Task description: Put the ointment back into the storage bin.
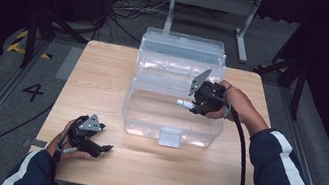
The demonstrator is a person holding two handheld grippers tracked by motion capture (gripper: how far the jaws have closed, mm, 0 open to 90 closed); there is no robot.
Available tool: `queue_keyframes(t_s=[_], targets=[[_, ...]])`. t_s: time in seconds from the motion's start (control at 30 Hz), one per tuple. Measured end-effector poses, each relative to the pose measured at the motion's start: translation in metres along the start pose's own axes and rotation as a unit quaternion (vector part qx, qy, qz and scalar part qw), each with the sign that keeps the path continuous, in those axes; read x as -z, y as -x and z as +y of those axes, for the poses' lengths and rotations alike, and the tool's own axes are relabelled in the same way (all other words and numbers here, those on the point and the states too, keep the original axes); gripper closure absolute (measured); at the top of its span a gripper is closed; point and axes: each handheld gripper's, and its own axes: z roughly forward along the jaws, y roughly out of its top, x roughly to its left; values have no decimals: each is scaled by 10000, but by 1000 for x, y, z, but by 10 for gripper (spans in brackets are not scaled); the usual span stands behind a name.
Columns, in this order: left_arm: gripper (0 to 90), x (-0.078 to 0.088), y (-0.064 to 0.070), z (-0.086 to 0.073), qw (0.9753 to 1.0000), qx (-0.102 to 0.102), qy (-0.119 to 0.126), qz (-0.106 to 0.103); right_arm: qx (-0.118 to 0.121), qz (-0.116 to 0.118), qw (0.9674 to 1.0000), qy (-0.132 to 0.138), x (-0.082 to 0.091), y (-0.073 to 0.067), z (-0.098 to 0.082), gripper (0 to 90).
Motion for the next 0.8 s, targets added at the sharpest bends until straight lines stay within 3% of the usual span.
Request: queue_keyframes(t_s=[0.8], targets=[[158,0,0,0,10000,0,1,-2,-141,371,9981,-480,-47,2,-17,709]])
